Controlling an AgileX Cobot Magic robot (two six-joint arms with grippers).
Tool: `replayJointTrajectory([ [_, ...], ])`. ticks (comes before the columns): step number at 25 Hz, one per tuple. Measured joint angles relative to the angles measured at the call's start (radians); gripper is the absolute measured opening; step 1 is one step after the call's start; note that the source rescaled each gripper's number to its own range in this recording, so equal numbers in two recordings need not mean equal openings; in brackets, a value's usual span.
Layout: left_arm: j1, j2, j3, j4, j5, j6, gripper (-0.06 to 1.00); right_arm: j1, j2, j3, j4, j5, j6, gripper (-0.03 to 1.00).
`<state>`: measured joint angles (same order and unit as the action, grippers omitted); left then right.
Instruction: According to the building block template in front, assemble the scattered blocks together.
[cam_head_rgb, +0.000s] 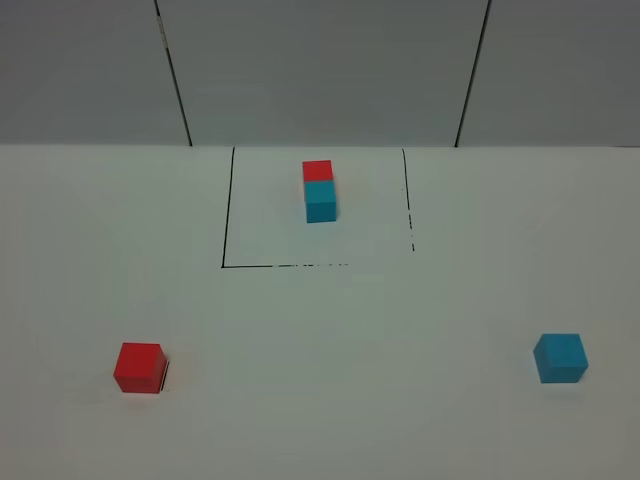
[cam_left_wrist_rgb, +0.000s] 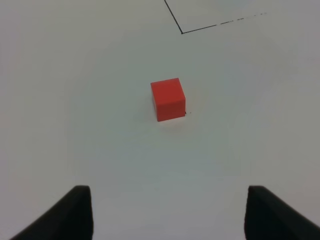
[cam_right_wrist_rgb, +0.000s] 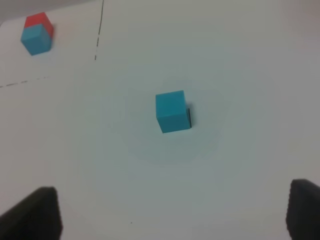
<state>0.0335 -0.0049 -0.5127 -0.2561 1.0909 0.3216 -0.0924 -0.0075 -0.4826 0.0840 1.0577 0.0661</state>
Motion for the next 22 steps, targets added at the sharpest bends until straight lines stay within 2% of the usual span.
replayJointTrajectory([
  [22,0.0,0.0,0.0,0.0,0.0,0.0,0.36,0.0,0.0,0.0,0.0,0.0,0.0,0.8],
])
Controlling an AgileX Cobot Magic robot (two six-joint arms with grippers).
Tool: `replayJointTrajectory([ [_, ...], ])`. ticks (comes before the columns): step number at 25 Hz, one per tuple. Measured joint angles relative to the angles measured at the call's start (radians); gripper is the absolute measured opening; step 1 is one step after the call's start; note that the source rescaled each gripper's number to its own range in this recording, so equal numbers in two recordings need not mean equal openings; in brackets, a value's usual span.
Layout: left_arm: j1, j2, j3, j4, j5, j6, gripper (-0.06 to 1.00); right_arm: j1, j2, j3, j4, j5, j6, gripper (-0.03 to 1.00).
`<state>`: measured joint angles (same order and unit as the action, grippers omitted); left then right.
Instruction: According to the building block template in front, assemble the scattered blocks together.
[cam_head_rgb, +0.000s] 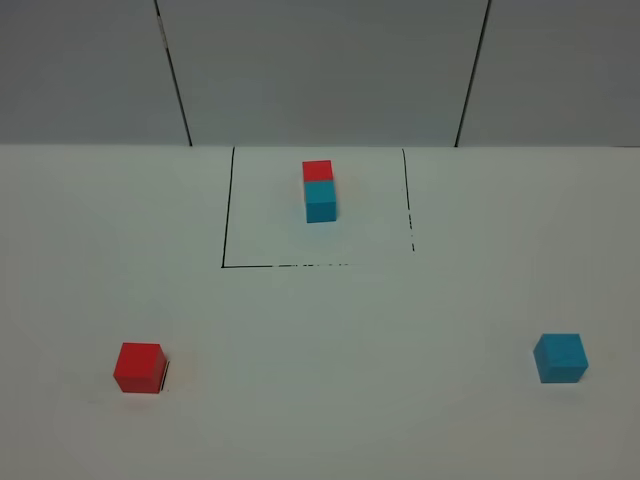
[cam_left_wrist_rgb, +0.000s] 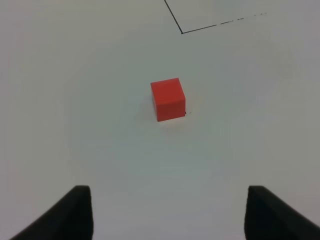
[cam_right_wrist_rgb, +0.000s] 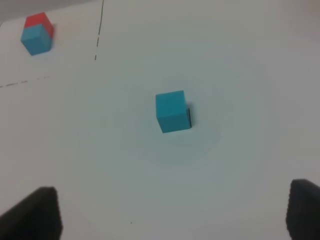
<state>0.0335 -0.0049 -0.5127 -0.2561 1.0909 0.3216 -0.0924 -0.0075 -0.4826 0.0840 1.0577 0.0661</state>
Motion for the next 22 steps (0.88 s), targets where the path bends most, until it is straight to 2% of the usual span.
replayJointTrajectory([
  [19,0.0,0.0,0.0,0.0,0.0,0.0,0.36,0.0,0.0,0.0,0.0,0.0,0.0,0.8],
  [22,0.0,0.0,0.0,0.001,-0.001,-0.01,0.41,0.0,0.0,0.0,0.0,0.0,0.0,0.8],
])
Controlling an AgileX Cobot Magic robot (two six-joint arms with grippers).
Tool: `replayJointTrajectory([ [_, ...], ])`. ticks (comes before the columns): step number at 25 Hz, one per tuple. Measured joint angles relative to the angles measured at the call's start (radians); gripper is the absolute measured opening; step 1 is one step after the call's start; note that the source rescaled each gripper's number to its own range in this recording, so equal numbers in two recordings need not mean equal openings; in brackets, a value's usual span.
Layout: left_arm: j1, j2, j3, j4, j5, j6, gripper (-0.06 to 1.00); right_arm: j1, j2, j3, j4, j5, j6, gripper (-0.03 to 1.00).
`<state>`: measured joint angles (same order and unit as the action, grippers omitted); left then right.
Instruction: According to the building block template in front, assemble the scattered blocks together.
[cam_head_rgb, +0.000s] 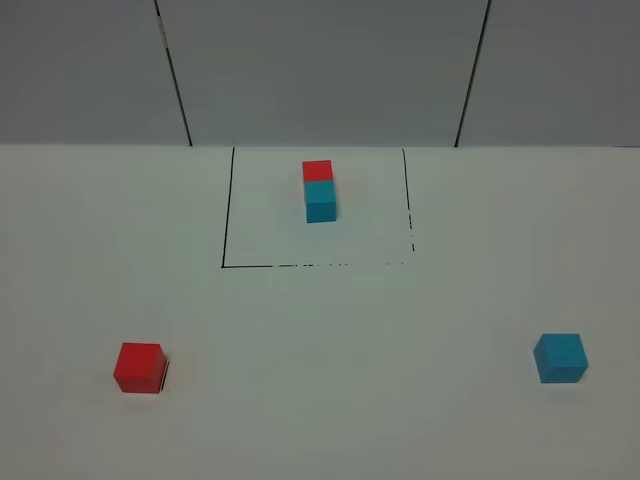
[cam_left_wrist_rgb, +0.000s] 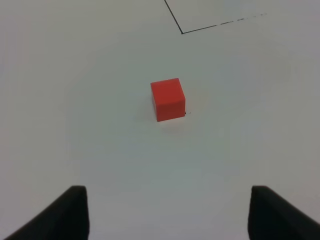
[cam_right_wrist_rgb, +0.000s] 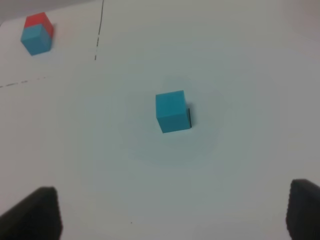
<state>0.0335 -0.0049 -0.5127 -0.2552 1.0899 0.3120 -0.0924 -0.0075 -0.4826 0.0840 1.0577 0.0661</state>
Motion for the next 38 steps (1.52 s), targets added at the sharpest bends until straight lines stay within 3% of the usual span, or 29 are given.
replayJointTrajectory([
  [6,0.0,0.004,-0.016,0.023,-0.06,-0.121,0.84,0.0,0.0,0.0,0.0,0.0,0.0,0.8],
  [8,0.0,0.028,-0.027,0.024,-0.088,-0.156,0.95,0.0,0.0,0.0,0.0,0.0,0.0,0.8],
  [10,0.0,0.075,-0.033,0.026,-0.097,-0.175,1.0,0.0,0.0,0.0,0.0,0.0,0.0,0.8],
  [20,0.0,0.538,-0.073,0.048,-0.102,-0.243,0.99,0.0,0.0,0.0,0.0,0.0,0.0,0.8],
  [29,0.0,0.963,-0.219,0.057,-0.145,-0.246,0.98,0.0,0.0,0.0,0.0,0.0,0.0,0.8],
  [38,0.0,1.205,-0.301,0.056,-0.185,-0.268,0.95,0.0,0.0,0.0,0.0,0.0,0.0,0.8],
])
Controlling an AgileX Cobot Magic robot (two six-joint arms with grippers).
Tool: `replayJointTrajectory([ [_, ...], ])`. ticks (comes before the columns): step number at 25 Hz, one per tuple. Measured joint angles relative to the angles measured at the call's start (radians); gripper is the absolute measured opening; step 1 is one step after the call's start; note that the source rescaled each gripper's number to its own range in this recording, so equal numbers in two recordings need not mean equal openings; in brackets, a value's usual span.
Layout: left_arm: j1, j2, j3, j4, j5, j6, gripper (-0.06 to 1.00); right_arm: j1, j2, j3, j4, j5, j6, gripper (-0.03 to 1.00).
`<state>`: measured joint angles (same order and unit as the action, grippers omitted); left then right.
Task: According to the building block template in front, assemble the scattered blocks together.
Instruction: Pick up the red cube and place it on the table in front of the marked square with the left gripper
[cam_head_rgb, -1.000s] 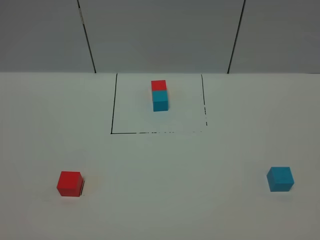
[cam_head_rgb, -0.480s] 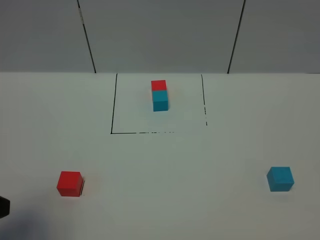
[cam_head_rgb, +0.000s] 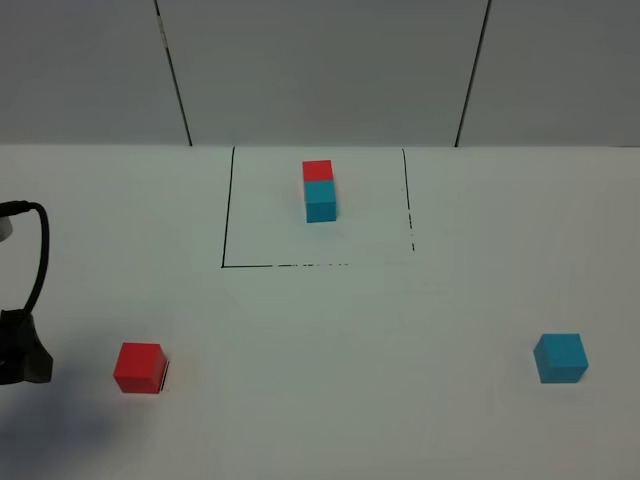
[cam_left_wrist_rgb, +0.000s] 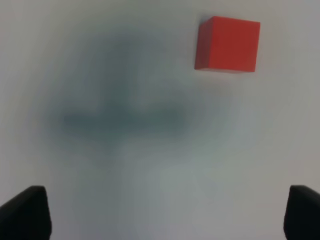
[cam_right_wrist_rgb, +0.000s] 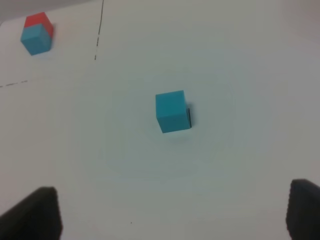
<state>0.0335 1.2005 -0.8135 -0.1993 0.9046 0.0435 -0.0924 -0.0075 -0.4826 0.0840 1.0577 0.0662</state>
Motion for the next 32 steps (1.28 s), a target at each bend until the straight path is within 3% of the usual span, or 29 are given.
replayJointTrajectory([
  [12,-0.009,0.238,-0.053,0.002,-0.053,-0.014,0.87,0.0,0.0,0.0,0.0,0.0,0.0,0.8],
  [18,-0.11,0.338,-0.139,0.029,-0.026,-0.011,0.87,0.0,0.0,0.0,0.0,0.0,0.0,0.8],
  [26,-0.175,0.449,-0.156,0.074,-0.101,-0.141,0.87,0.0,0.0,0.0,0.0,0.0,0.0,0.8],
  [32,-0.255,0.541,-0.274,0.085,-0.07,-0.169,0.87,0.0,0.0,0.0,0.0,0.0,0.0,0.8],
])
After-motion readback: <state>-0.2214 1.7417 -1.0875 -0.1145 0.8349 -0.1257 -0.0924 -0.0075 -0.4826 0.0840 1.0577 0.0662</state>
